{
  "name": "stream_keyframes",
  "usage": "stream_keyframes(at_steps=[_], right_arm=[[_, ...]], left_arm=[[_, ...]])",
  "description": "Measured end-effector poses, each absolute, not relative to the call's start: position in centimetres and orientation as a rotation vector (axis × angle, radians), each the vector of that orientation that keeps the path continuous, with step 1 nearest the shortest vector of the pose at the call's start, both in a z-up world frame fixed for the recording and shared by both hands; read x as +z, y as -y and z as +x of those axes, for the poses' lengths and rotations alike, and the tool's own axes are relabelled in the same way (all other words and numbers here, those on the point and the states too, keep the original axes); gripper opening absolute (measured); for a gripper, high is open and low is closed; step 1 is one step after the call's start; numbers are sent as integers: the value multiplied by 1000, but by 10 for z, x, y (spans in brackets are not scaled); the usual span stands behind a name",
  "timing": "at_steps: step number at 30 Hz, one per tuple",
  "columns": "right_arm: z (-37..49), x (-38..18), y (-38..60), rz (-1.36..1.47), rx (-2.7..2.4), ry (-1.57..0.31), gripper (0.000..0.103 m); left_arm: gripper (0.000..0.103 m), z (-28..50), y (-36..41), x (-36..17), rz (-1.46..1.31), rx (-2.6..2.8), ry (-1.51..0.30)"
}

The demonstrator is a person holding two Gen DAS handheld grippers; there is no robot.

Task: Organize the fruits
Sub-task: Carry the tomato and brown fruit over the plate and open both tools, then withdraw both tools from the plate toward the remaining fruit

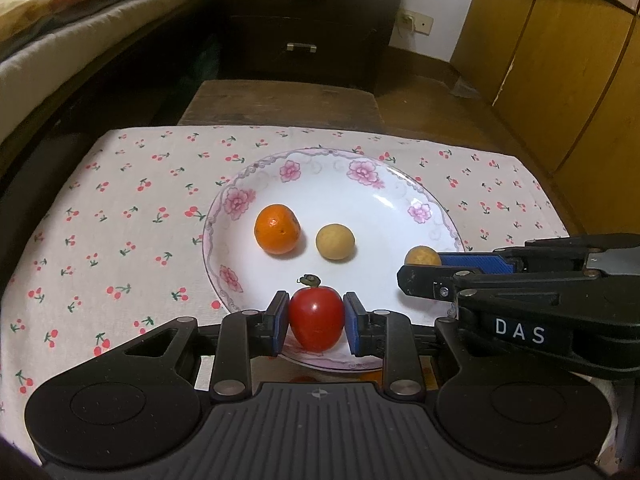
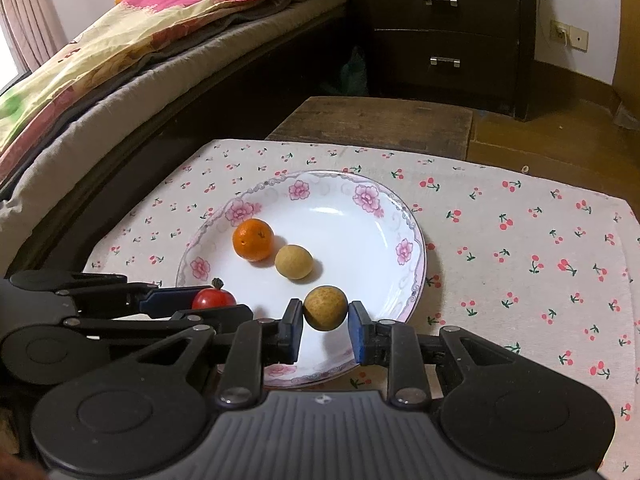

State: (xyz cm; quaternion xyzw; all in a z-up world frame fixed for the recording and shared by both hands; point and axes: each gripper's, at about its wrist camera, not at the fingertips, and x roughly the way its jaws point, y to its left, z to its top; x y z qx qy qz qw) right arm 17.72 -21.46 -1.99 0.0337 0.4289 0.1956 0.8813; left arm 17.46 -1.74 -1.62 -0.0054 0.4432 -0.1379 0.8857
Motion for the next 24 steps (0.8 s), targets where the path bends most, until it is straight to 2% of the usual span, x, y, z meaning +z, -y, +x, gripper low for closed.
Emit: stream_keyframes(at_steps=[24], right_arm=[[173,-14,216,70,397,-878,28]], left_arm=[[40,170,15,-10,-23,-291,-905]])
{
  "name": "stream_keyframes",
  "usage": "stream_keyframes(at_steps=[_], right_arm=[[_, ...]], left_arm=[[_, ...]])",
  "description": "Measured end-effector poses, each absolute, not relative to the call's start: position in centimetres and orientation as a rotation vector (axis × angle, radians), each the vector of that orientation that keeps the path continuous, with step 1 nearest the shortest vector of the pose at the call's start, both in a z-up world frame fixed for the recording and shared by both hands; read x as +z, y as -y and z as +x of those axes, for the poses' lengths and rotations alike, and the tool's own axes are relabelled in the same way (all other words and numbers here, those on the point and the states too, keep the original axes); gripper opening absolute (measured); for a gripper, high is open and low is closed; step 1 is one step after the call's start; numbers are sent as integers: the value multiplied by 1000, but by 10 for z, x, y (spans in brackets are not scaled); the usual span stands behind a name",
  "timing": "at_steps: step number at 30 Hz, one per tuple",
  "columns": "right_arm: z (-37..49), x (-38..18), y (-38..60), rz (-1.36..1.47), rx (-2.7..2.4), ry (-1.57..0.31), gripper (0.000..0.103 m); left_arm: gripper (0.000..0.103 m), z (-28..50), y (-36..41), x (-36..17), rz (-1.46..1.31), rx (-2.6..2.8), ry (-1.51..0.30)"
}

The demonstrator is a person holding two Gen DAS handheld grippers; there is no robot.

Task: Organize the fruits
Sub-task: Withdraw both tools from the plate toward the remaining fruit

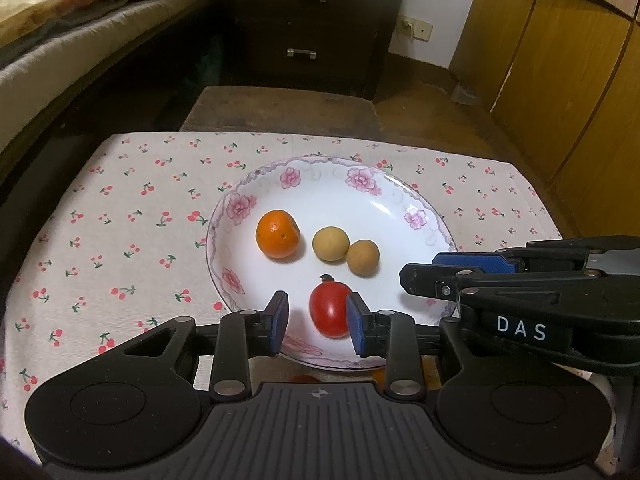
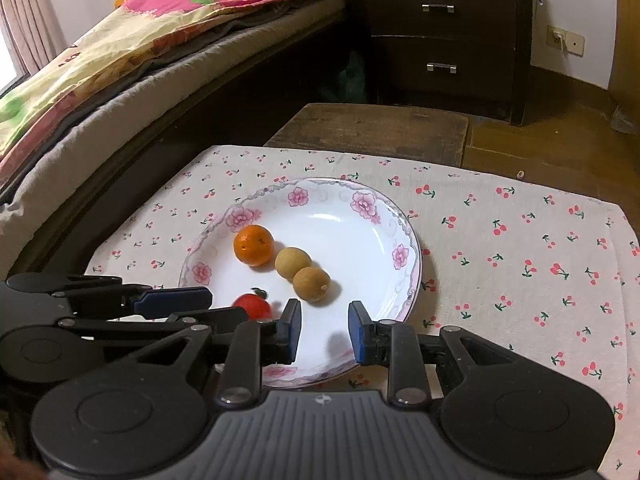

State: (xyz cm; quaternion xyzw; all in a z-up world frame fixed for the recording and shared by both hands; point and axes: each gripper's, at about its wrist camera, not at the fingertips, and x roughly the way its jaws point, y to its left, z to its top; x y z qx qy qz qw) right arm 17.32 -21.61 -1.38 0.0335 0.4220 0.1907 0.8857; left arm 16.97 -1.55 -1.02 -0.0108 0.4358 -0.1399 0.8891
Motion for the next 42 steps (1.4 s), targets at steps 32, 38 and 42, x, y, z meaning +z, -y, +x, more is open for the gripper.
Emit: stream_keyframes(at_steps=[32,38,42], right_arm=[[122,5,202,69,411,-886,28],[114,1,196,62,421,-908,28],[110,-2,194,60,428,-920,31]], left_arm=[[41,125,-5,6,-65,-299,-883],[42,115,-13,0,-82,-296,-899],[46,111,-17,-6,-79,-287,-910]])
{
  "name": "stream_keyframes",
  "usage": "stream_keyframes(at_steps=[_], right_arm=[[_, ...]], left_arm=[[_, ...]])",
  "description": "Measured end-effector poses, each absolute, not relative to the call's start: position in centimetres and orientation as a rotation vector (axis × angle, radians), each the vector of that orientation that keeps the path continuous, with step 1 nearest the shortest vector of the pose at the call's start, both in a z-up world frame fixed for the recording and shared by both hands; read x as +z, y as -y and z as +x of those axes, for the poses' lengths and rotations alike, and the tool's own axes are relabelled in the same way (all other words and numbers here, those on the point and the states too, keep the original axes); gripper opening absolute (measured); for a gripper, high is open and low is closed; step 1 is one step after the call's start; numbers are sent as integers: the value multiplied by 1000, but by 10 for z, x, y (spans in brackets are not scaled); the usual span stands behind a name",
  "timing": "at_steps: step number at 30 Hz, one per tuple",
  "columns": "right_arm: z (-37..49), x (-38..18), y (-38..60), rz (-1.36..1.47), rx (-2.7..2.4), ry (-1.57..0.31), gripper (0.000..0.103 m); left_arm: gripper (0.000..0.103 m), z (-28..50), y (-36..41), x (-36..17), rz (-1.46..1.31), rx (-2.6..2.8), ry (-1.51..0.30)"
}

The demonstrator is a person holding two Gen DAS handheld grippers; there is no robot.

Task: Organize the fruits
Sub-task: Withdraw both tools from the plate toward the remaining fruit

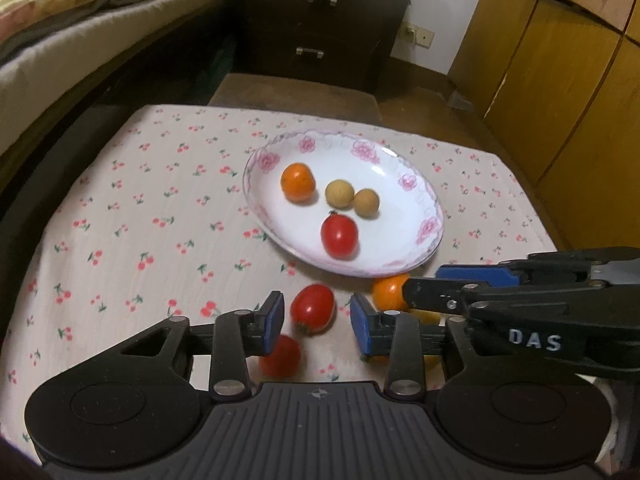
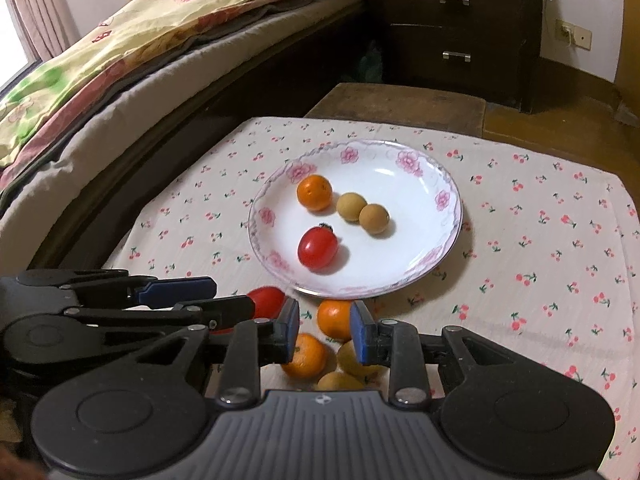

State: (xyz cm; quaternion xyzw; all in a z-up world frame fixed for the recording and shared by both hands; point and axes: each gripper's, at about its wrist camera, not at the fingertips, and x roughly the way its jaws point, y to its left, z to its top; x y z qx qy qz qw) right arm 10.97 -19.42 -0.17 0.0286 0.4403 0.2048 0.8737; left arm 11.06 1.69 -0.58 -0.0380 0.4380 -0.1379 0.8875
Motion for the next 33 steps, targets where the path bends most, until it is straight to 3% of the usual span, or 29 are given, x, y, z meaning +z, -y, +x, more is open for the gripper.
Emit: stream_keyframes(at_steps=[28,33], right_arm=[[99,-22,211,84,408,-981,34],[98,-30,206,70,427,-999,35]], left_arm=[[45,104,-17,-35,1,-280,-943],[54,105,-18,-35,-13,-288,-943]])
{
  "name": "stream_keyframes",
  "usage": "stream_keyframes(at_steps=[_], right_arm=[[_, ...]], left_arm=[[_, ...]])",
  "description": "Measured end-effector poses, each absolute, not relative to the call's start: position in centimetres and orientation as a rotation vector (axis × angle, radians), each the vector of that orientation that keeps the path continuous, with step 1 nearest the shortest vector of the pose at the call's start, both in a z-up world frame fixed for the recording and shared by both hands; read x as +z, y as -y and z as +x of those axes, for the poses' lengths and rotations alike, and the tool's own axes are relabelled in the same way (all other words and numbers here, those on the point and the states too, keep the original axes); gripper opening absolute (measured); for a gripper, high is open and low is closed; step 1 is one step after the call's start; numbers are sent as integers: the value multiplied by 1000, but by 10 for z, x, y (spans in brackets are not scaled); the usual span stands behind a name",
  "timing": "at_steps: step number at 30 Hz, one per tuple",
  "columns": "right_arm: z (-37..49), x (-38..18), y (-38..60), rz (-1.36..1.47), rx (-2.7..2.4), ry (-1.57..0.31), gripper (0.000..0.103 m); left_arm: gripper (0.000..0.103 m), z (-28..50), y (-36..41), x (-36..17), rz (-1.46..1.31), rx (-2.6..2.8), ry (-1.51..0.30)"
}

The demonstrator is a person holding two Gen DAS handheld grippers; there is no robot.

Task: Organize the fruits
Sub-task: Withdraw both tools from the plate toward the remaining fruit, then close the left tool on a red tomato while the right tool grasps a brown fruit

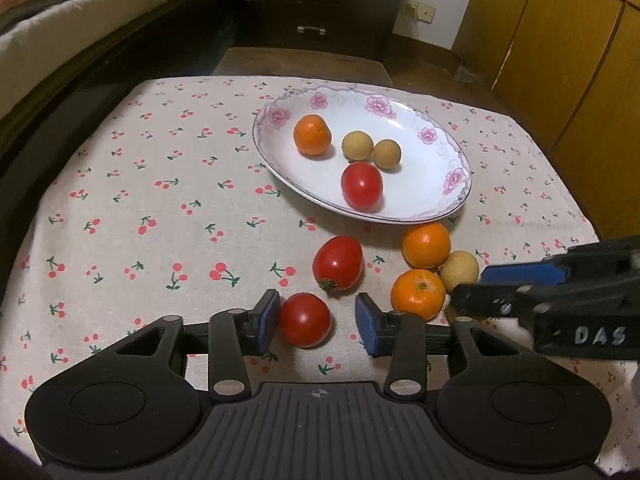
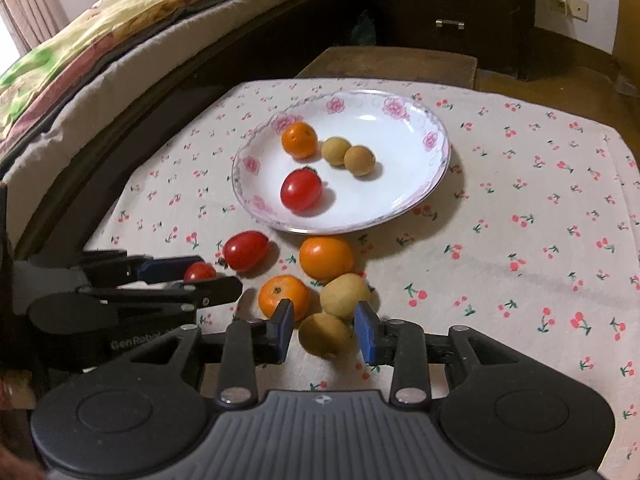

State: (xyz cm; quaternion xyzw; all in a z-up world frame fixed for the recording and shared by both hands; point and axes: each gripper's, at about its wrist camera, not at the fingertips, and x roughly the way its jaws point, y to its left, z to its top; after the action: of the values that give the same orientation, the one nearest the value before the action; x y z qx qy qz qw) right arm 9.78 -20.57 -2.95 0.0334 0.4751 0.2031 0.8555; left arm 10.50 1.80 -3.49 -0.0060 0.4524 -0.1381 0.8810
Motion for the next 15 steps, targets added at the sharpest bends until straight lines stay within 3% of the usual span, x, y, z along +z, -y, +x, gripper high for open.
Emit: stream_keyframes(at_steps=[4,15], right_arm=[[98,-35,204,63,435,-1010,39],[94,-42,196,8,463,-1008,44]], left_arm=[[66,104,-15,-35,-4,-300,-940],[66,103,-21,-35,9,-296,-940]])
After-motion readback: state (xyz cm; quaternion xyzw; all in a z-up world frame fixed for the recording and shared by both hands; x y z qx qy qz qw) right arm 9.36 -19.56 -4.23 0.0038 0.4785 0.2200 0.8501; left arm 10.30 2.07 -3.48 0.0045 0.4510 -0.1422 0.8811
